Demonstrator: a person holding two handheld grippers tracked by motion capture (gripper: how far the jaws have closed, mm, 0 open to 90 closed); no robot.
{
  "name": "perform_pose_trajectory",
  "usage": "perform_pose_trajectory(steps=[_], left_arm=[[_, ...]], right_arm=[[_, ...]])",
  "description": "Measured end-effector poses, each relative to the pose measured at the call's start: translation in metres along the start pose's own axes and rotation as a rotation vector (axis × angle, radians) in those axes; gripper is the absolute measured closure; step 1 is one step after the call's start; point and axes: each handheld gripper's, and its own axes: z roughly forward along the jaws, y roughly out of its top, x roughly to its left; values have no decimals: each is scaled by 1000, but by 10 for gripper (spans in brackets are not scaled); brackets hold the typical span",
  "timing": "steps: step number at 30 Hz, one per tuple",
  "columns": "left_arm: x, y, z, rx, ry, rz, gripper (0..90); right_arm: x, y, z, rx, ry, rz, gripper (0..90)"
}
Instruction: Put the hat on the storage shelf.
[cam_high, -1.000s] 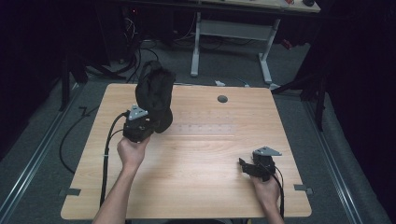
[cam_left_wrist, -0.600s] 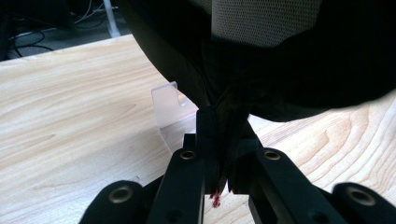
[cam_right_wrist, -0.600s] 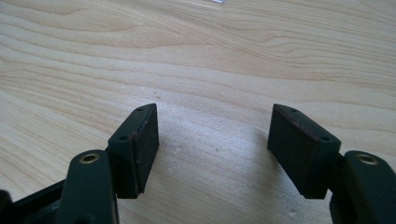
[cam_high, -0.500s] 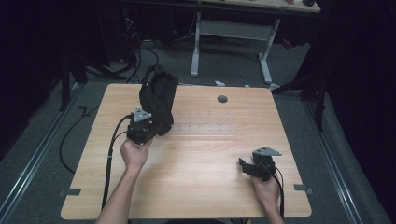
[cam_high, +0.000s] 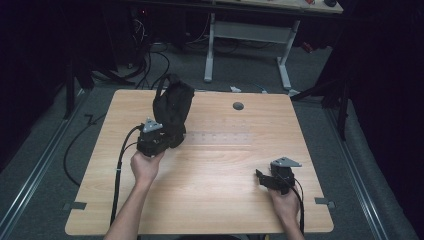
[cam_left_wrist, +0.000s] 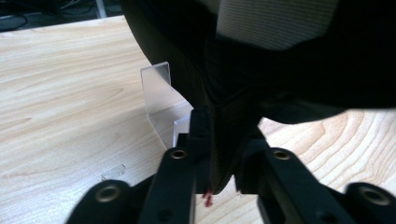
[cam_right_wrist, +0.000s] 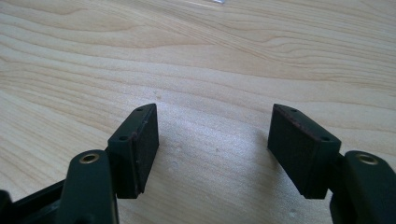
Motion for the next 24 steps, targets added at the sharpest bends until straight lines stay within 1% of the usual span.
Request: perform_pose_trajectory(steps=[4,6,11,15,22,24], left_arm=[[1,-1,-1,5,11,4,642],[1,0,-2,6,6,-5,573],[0,2,-4,3,-8,-32,456],[-1,5,-9,7,-16,-35,412],[-1,9,-17,2,-32,-43,391],[-1,11,-20,-6,-33,-50,388]], right_arm=[[0,0,0,0,0,0,338],[0,0,0,0,0,0,338],[0,0,0,0,0,1,338],[0,0,0,0,0,0,338],[0,0,0,0,0,0,338],[0,0,0,0,0,0,338]])
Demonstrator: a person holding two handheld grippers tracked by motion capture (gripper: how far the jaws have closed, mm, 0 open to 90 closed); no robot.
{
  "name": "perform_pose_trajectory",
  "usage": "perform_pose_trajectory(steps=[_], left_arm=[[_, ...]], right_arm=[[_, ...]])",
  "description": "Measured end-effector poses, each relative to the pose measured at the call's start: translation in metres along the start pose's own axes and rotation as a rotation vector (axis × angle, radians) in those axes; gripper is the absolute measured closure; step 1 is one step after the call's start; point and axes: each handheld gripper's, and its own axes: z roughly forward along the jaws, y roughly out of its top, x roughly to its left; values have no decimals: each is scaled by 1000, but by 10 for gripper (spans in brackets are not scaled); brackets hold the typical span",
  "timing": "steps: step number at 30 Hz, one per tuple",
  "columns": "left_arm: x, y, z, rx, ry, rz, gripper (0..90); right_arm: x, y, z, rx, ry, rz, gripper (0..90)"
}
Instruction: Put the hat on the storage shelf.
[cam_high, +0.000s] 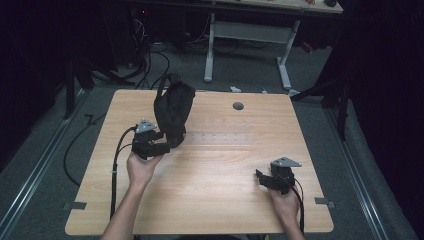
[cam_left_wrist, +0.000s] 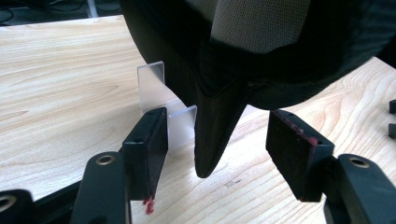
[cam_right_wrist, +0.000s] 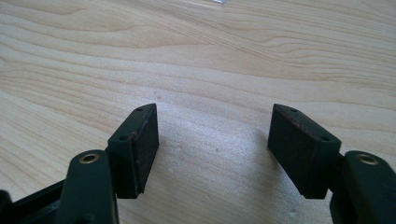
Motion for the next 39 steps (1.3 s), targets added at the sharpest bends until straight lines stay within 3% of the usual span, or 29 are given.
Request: perform_pose_trajectory(steps=[21,39], left_arm=[[6,7,-23,-28,-13,-42,373],[0,6,-45,-43,-49,-67,362]], right_arm=[[0,0,0,0,4,-6,338],[1,0,0,1,7,-4,338]])
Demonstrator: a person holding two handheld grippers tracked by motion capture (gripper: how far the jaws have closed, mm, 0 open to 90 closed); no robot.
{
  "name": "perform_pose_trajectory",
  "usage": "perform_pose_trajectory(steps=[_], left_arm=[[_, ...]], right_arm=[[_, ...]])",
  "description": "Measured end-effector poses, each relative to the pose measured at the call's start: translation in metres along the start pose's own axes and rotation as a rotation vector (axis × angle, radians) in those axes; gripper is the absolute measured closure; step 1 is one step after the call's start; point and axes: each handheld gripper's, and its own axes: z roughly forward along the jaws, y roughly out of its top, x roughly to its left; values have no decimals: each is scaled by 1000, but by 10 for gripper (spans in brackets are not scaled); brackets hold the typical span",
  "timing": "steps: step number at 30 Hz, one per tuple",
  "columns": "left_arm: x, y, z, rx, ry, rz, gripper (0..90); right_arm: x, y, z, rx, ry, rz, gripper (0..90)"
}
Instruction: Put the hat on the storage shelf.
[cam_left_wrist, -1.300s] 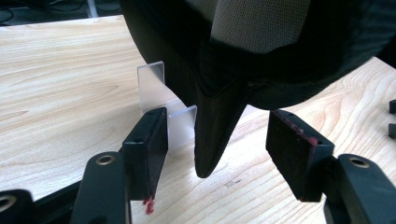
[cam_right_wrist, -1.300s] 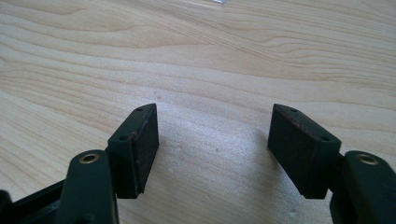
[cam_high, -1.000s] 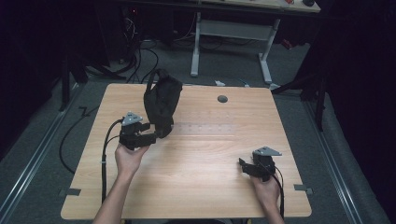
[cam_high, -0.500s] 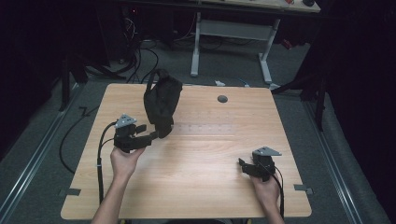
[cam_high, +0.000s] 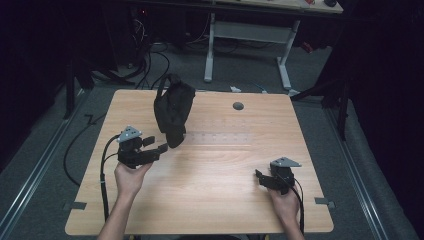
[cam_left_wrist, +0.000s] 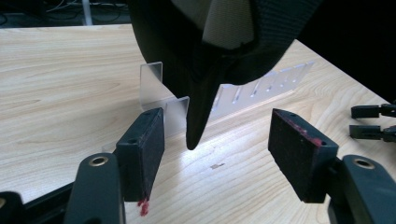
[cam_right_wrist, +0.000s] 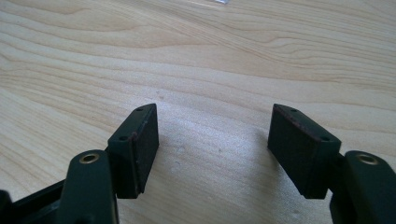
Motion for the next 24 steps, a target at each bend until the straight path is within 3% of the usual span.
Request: perform_pose_trajectory(steps=[24], left_arm=[[0,-11,-17,-6,9,-17,366]], right_arm=[[0,0,0,0,0,0,338]])
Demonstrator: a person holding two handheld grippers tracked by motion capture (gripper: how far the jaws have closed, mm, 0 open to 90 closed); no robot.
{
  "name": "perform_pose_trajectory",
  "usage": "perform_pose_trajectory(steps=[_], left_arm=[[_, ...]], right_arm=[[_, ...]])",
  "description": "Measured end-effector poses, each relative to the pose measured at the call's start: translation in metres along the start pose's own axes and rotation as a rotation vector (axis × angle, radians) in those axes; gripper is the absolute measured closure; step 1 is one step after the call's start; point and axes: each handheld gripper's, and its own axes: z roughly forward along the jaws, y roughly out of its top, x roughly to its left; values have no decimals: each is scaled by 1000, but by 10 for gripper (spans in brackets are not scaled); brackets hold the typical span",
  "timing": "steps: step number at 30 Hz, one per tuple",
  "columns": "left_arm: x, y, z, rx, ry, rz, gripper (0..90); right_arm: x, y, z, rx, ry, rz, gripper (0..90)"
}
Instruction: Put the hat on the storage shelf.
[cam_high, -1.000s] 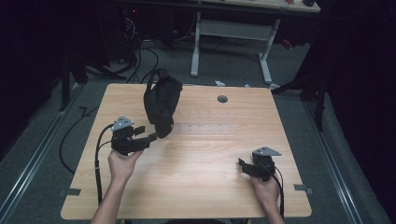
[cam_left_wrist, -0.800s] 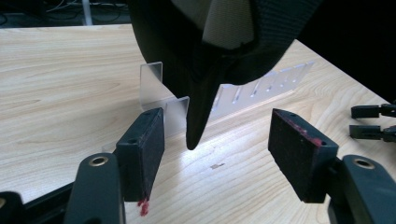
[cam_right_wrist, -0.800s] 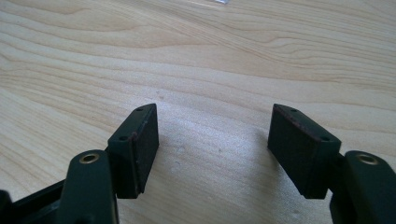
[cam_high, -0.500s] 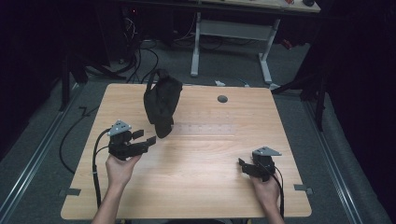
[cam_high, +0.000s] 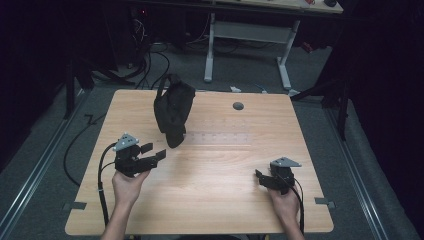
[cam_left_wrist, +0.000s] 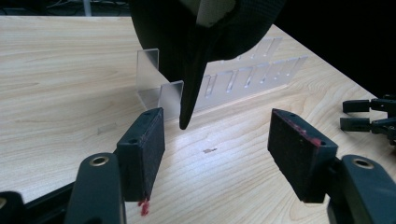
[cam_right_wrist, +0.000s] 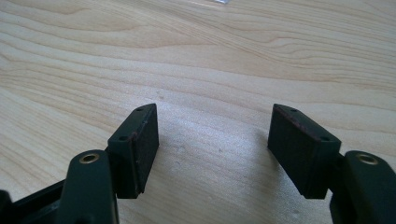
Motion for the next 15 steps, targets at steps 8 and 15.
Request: perform_pose_trajectory(steps=[8,15], left_arm=[[2,-5,-6,-1,7,0,362],[5,-10,-11,2,14,-7,361]], right_arm=[[0,0,0,0,0,-1,338],[0,0,0,0,0,-2,338]])
